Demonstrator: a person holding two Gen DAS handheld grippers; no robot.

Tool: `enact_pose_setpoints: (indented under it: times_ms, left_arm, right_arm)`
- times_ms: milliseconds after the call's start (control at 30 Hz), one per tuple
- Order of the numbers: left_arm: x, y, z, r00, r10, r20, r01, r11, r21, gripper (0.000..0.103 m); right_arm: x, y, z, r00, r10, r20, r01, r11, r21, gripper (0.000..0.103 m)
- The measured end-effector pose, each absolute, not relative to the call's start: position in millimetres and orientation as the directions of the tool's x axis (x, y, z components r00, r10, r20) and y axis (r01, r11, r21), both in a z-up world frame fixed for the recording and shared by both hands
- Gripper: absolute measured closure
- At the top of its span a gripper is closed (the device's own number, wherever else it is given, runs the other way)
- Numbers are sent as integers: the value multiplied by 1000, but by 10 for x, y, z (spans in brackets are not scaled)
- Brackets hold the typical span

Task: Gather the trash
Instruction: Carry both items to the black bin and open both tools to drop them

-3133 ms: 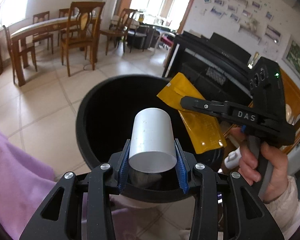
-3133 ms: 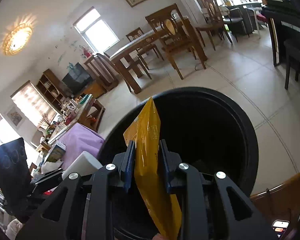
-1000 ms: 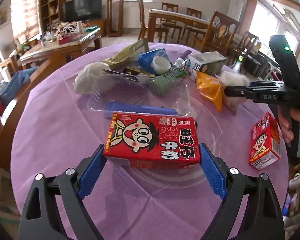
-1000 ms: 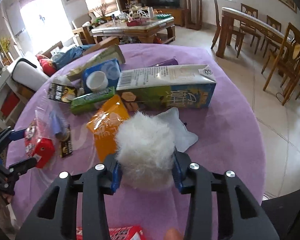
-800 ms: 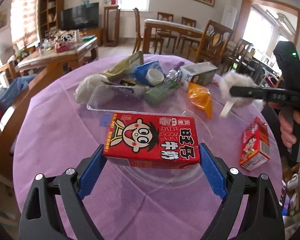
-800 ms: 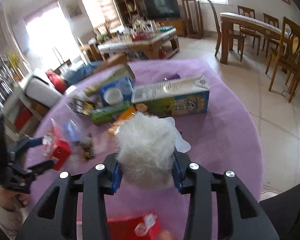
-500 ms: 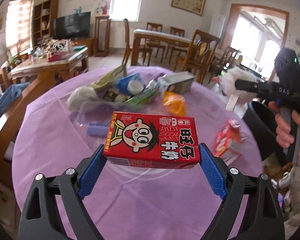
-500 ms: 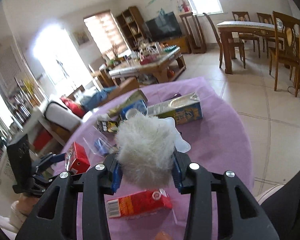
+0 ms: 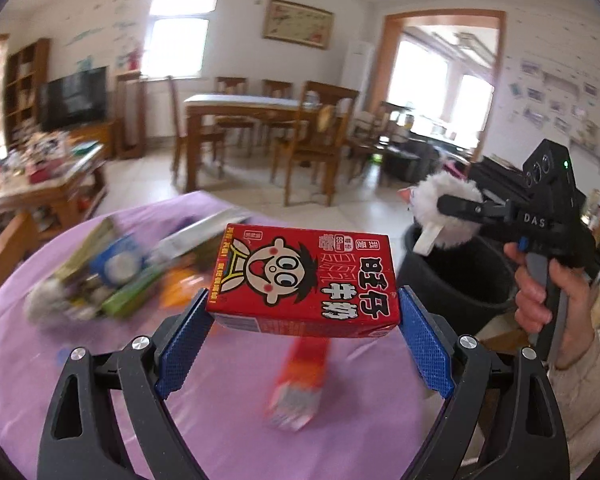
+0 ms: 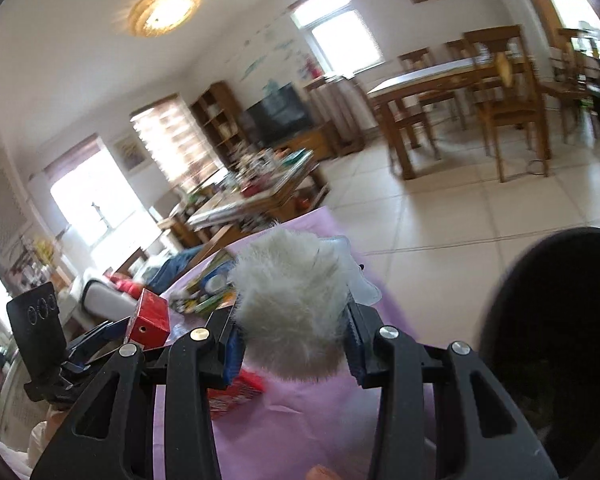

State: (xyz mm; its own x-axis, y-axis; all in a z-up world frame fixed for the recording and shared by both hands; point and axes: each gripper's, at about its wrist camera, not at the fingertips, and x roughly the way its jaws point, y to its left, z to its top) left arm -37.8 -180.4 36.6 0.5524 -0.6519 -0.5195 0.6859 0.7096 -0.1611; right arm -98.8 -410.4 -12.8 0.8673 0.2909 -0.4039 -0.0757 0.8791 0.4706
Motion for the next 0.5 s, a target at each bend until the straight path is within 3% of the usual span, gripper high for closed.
enact_pose_setpoints:
  times_ms: [267, 500]
  left_arm:
    - [-350, -3056, 282, 361, -776, -517, 822, 526, -216, 14]
    - [-371, -4037, -18, 236, -806, -543, 876, 418, -240, 14]
  right_arm:
    - [-1446, -4809, -250, 907, 127, -402, 95, 867, 488, 61]
    - [-1667, -5338, -523, 896, 13, -444, 243, 823, 514, 61]
